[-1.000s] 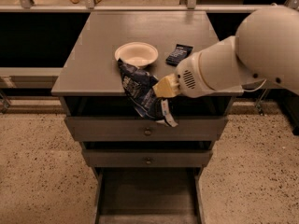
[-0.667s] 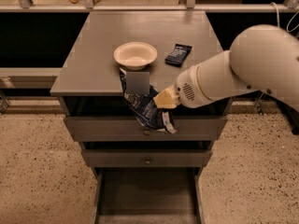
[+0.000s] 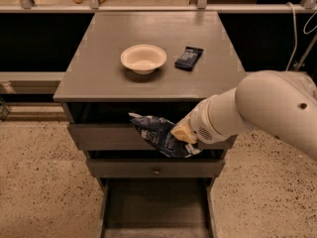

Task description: Place blue chip bag into bottom drawer

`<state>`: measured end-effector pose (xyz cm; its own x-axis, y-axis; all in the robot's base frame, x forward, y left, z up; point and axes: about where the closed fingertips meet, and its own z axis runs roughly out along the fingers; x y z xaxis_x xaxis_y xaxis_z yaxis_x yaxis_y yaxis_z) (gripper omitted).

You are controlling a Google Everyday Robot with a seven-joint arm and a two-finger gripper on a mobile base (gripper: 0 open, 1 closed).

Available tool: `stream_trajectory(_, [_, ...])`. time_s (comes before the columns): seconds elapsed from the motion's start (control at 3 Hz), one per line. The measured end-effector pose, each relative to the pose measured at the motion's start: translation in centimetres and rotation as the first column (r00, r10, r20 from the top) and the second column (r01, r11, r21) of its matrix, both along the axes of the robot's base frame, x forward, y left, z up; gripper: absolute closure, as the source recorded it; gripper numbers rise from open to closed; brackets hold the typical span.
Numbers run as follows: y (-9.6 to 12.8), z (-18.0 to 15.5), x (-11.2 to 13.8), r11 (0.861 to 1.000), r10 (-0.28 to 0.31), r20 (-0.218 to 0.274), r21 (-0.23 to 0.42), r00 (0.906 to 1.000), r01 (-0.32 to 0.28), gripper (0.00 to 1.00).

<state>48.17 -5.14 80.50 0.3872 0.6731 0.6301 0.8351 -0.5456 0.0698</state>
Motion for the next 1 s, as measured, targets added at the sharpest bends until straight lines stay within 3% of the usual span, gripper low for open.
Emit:
stream_trajectory(0.33, [-0.4, 1.1, 1.4, 0.999, -0.036, 0.076, 0.033, 0.9964, 0.033, 1.00])
stream_trajectory(0.67, [-2.0, -3.7, -0.1, 0.997, 0.028, 0.039, -0.071, 0.9988, -0.025, 1.00])
stream_trajectory(1.0, [-5.3, -10.5, -3.7, 0.981, 0.126, -0.023, -0.142, 0.9917, -0.128, 1.00])
